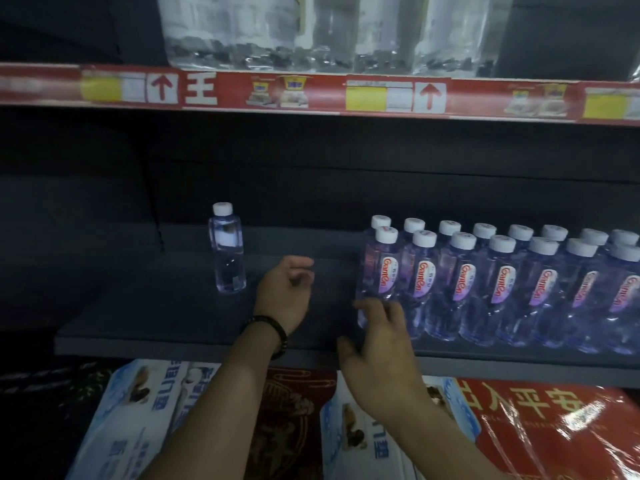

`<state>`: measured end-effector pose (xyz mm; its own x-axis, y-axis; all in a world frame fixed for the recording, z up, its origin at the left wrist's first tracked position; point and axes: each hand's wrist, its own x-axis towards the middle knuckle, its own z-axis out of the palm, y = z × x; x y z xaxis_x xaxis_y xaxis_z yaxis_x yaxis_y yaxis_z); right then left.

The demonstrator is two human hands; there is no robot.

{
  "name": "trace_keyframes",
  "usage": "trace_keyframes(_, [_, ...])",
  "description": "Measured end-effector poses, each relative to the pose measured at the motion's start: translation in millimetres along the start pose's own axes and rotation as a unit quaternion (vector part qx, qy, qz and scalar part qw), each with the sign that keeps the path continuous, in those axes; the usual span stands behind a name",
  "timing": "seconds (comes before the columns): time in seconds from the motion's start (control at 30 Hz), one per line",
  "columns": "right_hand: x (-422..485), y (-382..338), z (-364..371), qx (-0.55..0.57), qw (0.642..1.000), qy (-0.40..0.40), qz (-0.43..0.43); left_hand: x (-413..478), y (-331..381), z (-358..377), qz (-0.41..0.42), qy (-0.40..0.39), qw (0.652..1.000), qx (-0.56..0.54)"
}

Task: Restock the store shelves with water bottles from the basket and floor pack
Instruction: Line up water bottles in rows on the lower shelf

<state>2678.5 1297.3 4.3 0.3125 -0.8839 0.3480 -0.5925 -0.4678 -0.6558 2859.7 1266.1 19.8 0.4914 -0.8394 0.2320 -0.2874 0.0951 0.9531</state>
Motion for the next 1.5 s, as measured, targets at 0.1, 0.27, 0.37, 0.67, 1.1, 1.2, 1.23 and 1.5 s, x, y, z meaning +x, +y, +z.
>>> trace_keyframes(0.1, [7.6,-22.3,21.4,0.075,0.997,-0.034,-0.005,5.1,-8.5,-32.9,0.022,0.103,0.994,0.01])
trace_keyframes(0.27, [49.7,-60.3,74.8,0.194,0.973,-0.117,0.038,14.5,-30.2,-80.2,0.006,0.191,0.981,0.022])
trace_keyframes(0.37, [85.9,-79.6,105.7,0.202,0.967,-0.146,0.05,20.8,-37.1,-101.0,0.0,0.163,0.987,0.013])
trace_keyframes(0.67, [140.1,-104.6,135.8,0.239,0.951,-0.185,0.073,46.8,-58.8,-102.4,-0.027,0.105,0.994,-0.028])
trace_keyframes(1.1, [103.3,-68.8,112.5,0.186,0.971,-0.152,0.0,41.5,-54.0,-88.9,-0.014,0.003,0.998,-0.065])
trace_keyframes(1.2, [74.9,-59.7,85.8,0.135,0.979,-0.152,-0.021,38.9,-50.7,-78.6,-0.009,-0.03,0.997,-0.073])
trace_keyframes(1.23, [66.7,-55.8,77.9,0.126,0.981,-0.142,-0.034,38.2,-49.8,-74.5,-0.012,-0.041,0.996,-0.076])
trace_keyframes(1.5, [29.5,-25.9,45.0,0.086,0.99,-0.108,-0.042,25.0,-34.9,-32.1,0.003,-0.13,0.991,-0.031])
